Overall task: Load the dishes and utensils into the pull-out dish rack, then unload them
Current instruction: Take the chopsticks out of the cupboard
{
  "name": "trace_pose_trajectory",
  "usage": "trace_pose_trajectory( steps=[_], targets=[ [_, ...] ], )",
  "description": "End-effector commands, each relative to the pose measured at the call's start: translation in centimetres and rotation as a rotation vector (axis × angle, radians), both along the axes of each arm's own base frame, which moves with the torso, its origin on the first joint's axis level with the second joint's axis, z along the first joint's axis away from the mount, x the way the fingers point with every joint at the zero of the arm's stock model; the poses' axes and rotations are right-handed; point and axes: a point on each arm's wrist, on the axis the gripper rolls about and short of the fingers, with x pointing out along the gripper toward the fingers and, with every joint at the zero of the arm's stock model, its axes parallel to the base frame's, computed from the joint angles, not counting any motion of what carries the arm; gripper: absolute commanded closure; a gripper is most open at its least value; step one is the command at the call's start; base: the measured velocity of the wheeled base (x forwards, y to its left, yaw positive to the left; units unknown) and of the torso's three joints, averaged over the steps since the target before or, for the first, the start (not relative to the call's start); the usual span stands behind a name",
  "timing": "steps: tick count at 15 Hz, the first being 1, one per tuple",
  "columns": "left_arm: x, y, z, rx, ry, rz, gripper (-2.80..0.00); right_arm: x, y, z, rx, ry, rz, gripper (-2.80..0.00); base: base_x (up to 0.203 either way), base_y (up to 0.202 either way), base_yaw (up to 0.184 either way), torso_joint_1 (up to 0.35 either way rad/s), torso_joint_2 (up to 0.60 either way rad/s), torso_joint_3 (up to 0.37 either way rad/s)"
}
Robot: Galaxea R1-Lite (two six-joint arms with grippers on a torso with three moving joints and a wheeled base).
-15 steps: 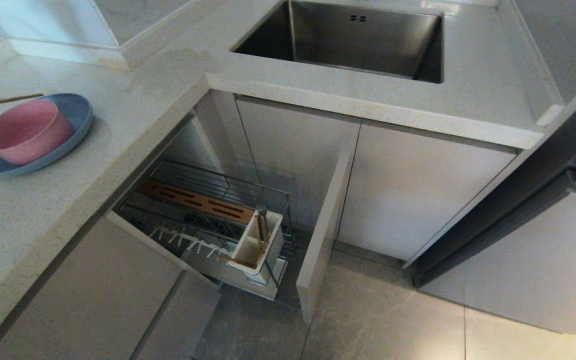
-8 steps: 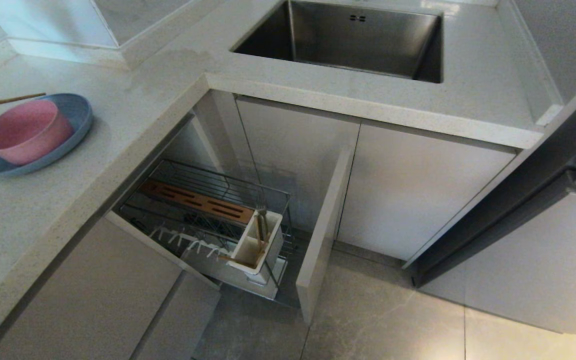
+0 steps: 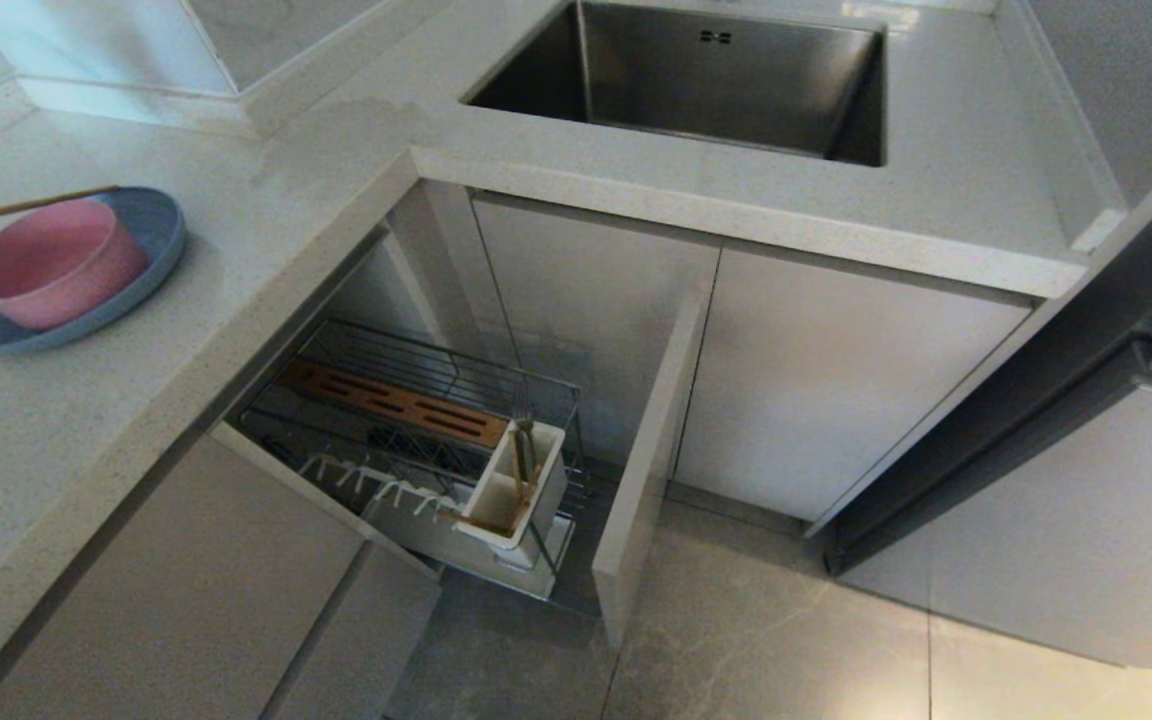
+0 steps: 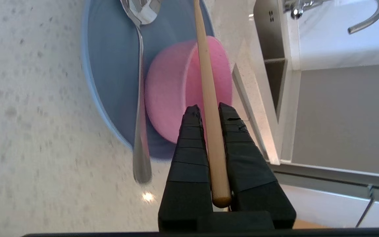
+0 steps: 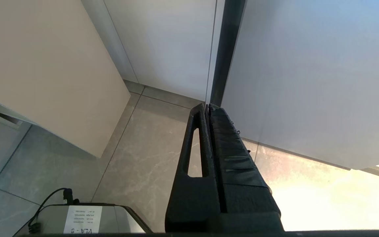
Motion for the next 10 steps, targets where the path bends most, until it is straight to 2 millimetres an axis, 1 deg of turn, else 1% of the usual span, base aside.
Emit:
trace_pose_trajectory(
  steps=[1, 3, 8, 10],
  targets=[
    [0.6, 0.6, -0.6, -0.01, 0.001, -0.01, 0.0, 0.0, 0.0, 0.0, 0.0, 0.002, 0.0, 0.0, 0.0, 0.0, 0.0, 0.0, 0.0, 0.0],
    [1.2, 1.3, -1.3, -0.013, 0.003, -0.015, 0.0, 0.0, 0.0, 0.0, 0.0, 0.001, 0.0, 0.0, 0.0, 0.0, 0.0, 0.0, 0.0, 0.0],
    [2.4, 2.2, -2.5, -0.016, 0.005, -0.029, 0.0, 0.0, 0.0, 0.0, 0.0, 0.001, 0.0, 0.0, 0.0, 0.0, 0.0, 0.0, 0.0, 0.0],
    [2.6, 2.3, -2.4, 0.001, -0.005, -0.03, 0.0, 0.0, 0.0, 0.0, 0.0, 0.001, 0.0, 0.0, 0.0, 0.0, 0.0, 0.0, 0.0, 0.0]
  ],
)
